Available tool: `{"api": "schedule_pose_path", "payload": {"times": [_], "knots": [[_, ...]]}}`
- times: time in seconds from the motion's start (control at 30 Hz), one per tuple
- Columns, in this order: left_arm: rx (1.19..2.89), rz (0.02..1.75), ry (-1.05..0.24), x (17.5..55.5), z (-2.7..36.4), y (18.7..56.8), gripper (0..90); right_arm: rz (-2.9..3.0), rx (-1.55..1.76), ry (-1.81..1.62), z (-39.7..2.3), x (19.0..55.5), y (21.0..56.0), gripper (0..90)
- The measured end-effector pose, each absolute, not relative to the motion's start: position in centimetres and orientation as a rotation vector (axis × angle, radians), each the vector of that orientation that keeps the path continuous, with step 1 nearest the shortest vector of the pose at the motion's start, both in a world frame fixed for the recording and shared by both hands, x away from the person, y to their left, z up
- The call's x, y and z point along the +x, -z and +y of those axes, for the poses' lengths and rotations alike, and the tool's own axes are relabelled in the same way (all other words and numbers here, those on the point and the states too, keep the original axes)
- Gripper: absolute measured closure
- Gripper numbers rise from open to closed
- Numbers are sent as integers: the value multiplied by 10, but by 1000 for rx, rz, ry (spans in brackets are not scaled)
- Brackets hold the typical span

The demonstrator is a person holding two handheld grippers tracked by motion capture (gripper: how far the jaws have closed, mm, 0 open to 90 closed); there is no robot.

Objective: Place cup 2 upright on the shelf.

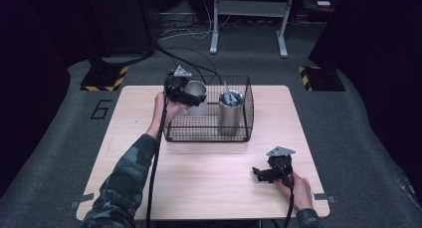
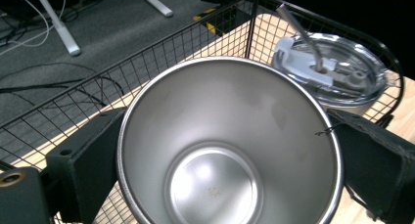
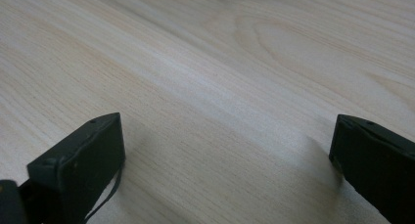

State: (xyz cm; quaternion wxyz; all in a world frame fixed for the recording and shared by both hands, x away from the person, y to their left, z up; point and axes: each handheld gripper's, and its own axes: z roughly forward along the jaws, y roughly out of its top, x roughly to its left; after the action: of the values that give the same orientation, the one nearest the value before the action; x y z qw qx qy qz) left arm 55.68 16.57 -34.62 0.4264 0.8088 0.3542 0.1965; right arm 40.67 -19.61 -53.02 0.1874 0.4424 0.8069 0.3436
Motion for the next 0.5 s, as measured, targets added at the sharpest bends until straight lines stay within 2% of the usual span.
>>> {"api": "schedule_pose_path", "payload": {"times": [0.5], "knots": [[2062, 929, -463, 572, 161, 368, 61, 2277, 1236, -964, -197, 407, 530, 0]]}}
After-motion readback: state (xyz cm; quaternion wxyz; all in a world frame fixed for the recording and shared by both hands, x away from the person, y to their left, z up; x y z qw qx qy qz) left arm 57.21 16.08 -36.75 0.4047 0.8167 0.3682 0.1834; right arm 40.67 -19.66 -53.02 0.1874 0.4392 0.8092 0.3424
